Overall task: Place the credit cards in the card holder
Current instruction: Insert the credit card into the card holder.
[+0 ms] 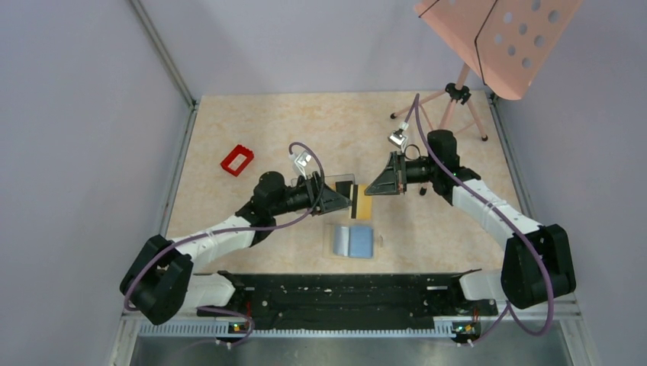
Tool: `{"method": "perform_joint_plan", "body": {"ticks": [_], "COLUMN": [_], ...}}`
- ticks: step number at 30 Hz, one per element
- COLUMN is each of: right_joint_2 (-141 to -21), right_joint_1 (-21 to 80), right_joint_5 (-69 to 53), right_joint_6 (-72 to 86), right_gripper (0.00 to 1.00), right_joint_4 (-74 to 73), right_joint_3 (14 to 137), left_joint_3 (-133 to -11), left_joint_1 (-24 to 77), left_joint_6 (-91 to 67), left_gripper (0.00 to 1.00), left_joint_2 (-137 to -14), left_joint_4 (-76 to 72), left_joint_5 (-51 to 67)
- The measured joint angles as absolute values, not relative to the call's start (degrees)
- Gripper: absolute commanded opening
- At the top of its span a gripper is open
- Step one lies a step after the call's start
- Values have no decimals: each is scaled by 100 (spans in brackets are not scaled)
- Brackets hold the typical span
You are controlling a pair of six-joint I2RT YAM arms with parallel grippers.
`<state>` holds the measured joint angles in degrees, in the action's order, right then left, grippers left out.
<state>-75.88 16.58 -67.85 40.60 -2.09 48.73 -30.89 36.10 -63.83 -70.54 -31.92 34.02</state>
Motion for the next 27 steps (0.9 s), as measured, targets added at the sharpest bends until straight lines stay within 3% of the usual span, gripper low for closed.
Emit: {"method": "perform_joint_plan", "body": {"ticks": [8,12,13,14,17,20,22,27], "right_joint_2": [-7605,-7688,-7703,-7717,-7754,-7765,-7765,-7762], "right_joint_1": [1658,1658,1658,1658,1651,1651,1651,1649], "right_joint_5": [-6799,-6796,-6796,-6796,-6772,-6580,-6335,-5610], "right_joint_6": [4073,4066,4062,4049,3972,3726,3485,2860], "right_gripper": [0,0,0,4,34,53,59,60], "right_joint_4": [-180,-174,-174,-187,-294,-558,-849,-1798], "right_joint_3": [4858,4823,4818,4807,4803,4801,4799,4799], "left_joint_3": [-3089,-3089,-3092,-3092,-3092,-3089,-3055,-2897], "left_joint_1": [3662,3688,3693,3693,3693,3728,3771,3929], "left_joint_6": [-6584,-6652,-6674,-6687,-6720,-6744,-6744,-6442], "left_gripper": [32,2,0,0,0,0,0,0], "left_joint_2": [-7404,-7465,-7465,-7465,-7500,-7540,-7520,-7150], "left_joint_4": [-3708,-3865,-3900,-3929,-3992,-4010,-3994,-3157], "left_joint_5": [3863,4012,4032,4071,4139,4119,4049,3623]}}
